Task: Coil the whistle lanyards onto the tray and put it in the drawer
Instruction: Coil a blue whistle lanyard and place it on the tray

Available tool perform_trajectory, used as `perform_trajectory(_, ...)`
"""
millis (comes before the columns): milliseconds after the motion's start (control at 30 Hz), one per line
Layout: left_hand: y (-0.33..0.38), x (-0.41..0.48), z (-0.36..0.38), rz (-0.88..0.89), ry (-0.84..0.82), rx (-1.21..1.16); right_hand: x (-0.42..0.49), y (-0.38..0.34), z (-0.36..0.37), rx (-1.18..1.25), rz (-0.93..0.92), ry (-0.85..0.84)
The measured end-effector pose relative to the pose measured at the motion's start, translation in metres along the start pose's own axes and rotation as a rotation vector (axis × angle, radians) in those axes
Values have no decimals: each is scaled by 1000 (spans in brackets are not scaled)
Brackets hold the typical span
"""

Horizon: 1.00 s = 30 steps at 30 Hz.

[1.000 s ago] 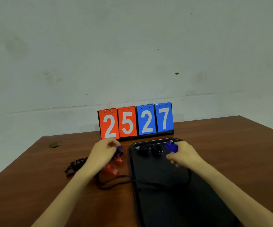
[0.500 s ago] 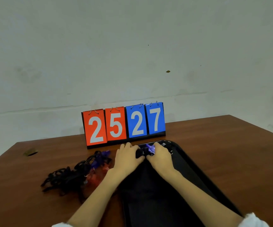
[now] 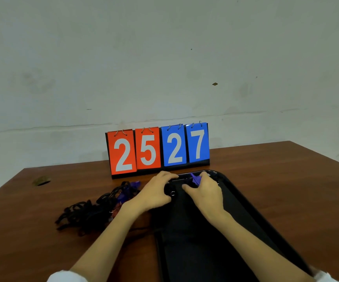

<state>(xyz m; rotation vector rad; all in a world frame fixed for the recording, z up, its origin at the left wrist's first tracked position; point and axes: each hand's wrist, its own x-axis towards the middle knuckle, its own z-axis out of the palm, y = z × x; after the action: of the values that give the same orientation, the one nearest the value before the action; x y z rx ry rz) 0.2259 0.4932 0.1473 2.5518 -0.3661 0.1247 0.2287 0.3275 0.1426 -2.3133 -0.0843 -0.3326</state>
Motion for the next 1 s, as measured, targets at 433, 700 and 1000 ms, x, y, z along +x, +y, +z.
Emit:
perform_trajectory(433,82,-80,-16,-398,-131,-1571,-61,-57,-46,634,23,-271)
perform_trajectory(700,77,-98,-13,-362,-143,-1689,-63,-47,-51,998,235,-555)
perform_trajectory(1000,67,-108,-22,-358,-192,-1048,-37,-35,-60,1499,536,-532)
